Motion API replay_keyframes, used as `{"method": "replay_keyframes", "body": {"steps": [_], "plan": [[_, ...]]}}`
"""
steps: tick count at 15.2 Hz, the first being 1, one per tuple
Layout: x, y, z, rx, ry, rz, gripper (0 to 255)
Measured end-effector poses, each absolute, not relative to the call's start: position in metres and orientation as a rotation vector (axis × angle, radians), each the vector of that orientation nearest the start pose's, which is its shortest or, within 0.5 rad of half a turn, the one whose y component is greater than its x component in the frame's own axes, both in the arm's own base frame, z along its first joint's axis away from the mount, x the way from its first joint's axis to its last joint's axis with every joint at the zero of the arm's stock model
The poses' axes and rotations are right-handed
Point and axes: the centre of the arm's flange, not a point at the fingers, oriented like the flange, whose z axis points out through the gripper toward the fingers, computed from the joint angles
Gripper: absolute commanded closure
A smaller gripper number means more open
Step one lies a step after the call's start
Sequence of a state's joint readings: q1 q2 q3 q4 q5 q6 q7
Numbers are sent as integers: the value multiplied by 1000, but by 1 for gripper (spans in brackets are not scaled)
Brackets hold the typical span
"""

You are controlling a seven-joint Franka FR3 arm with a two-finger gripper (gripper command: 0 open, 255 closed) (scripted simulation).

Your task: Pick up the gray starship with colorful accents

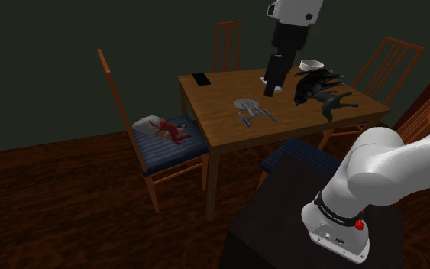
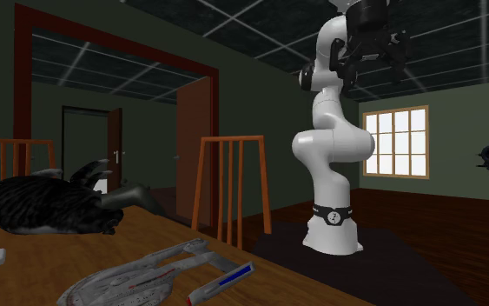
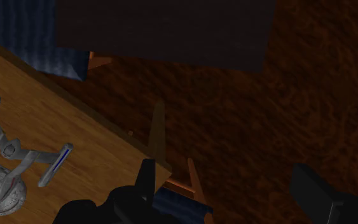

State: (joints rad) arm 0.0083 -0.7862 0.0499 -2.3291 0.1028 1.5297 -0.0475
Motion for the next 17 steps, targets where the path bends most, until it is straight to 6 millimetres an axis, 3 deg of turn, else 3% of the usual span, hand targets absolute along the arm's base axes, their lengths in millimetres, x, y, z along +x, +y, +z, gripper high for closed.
{"method": "replay_keyframes", "body": {"steps": [4,9,17], "plan": [[306,14,582,-3068,-210,15,0],[311,-36,542,-3056,-368,1,0],[339,-116,477,-3020,-628,-23,0]]}}
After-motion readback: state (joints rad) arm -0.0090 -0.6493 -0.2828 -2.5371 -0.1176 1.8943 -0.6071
